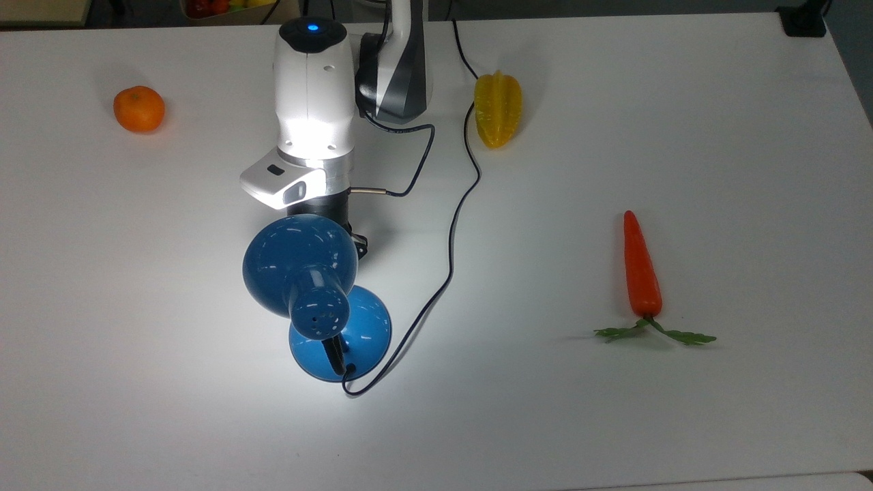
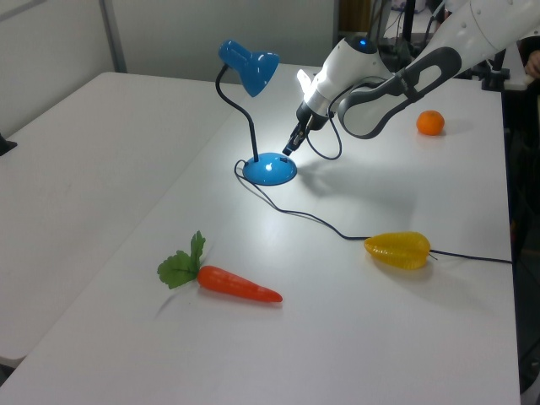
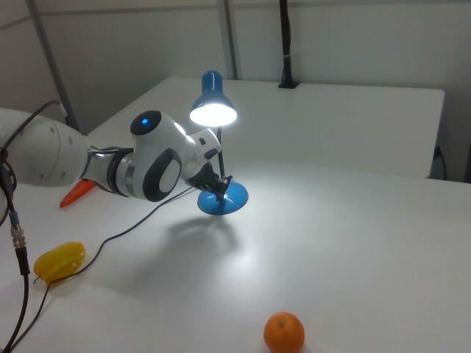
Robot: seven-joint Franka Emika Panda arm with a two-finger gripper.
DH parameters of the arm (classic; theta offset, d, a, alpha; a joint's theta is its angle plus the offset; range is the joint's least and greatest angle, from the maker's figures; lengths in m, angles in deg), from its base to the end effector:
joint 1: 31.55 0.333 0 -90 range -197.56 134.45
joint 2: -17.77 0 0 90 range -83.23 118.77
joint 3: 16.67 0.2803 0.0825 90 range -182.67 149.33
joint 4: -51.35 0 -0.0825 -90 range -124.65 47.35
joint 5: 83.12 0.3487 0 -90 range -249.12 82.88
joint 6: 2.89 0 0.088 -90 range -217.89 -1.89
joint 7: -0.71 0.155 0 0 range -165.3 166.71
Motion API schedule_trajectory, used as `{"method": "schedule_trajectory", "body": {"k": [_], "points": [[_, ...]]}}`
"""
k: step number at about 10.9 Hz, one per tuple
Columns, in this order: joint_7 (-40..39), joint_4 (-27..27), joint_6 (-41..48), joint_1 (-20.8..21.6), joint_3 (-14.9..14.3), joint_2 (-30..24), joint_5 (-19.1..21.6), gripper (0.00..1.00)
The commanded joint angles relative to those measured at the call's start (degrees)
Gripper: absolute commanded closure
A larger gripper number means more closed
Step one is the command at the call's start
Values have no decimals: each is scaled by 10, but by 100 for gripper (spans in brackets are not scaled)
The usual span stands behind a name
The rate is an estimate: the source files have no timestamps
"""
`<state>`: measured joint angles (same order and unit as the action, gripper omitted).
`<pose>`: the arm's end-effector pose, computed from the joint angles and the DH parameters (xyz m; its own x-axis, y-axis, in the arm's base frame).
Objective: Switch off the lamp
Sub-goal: 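Press the gripper down on the lamp base switch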
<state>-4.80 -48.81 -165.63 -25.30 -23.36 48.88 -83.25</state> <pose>0.6881 0.0030 0.2783 0.8461 0.1370 0.5152 0.0921 -0.9894 0.1119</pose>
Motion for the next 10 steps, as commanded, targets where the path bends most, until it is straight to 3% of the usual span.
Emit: {"method": "schedule_trajectory", "body": {"k": [1, 10], "points": [[5, -4, -6, 8, -5, 5, 4, 100], [3, -7, -5, 9, -3, 11, 0, 100]]}}
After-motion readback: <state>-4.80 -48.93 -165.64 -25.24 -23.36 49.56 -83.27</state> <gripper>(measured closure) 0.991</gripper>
